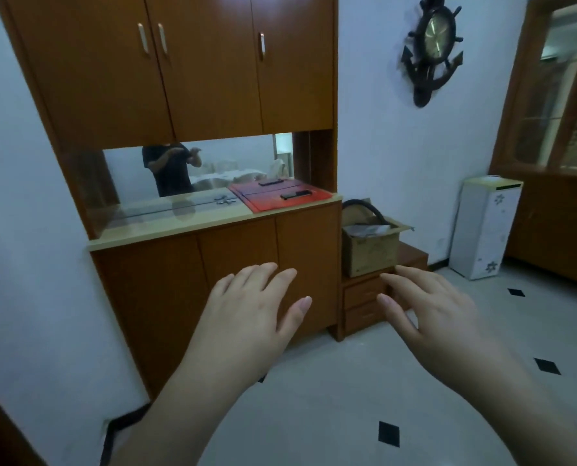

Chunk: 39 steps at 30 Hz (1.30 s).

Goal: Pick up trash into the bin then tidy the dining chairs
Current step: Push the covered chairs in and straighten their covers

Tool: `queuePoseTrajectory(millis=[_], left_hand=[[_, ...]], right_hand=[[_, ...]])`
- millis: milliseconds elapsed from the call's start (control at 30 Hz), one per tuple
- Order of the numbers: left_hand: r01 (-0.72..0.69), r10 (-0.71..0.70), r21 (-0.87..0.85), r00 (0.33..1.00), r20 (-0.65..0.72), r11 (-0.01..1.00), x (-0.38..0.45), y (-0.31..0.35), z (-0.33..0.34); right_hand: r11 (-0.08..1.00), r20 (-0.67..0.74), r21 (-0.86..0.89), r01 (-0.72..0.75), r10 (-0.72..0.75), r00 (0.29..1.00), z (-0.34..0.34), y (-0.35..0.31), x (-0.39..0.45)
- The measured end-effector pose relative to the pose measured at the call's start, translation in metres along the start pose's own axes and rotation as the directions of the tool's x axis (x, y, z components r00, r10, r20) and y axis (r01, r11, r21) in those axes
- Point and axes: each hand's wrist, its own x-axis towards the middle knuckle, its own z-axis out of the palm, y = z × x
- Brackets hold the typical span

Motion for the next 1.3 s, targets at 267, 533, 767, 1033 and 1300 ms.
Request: queuePoseTrajectory(millis=[267, 533, 767, 1033, 1300], left_hand=[[-0.213, 0.214, -0.074, 0.977, 0.001, 0.974, 0.146, 0.060, 0.063], [-0.522, 0.510, -0.126, 0.852, -0.116, 0.843, 0.294, 0.131, 0.120], [-0.707, 0.698, -0.193, 0.706, -0.122, 0.681, 0.414, 0.233, 0.151], [-0.838, 0.841, -0.289, 0.518, -0.158, 0.462, 0.497, 0.397, 0.175], [-0.872, 0.881, -0.323, 0.438, -0.181, 0.367, 0.546, 0.573, 0.203]], right_hand=[[0.983, 0.030, -0.043, -0.180, 0.181, 0.983, 0.017, 0.095, 0.060], [0.921, -0.039, -0.191, -0.340, 0.339, 0.940, 0.023, 0.196, 0.133], [0.791, -0.145, -0.272, -0.547, 0.529, 0.836, 0.003, 0.292, 0.179], [0.553, -0.272, -0.313, -0.772, 0.727, 0.631, -0.035, 0.430, 0.169], [0.464, -0.293, -0.292, -0.836, 0.789, 0.540, -0.075, 0.586, 0.151]])
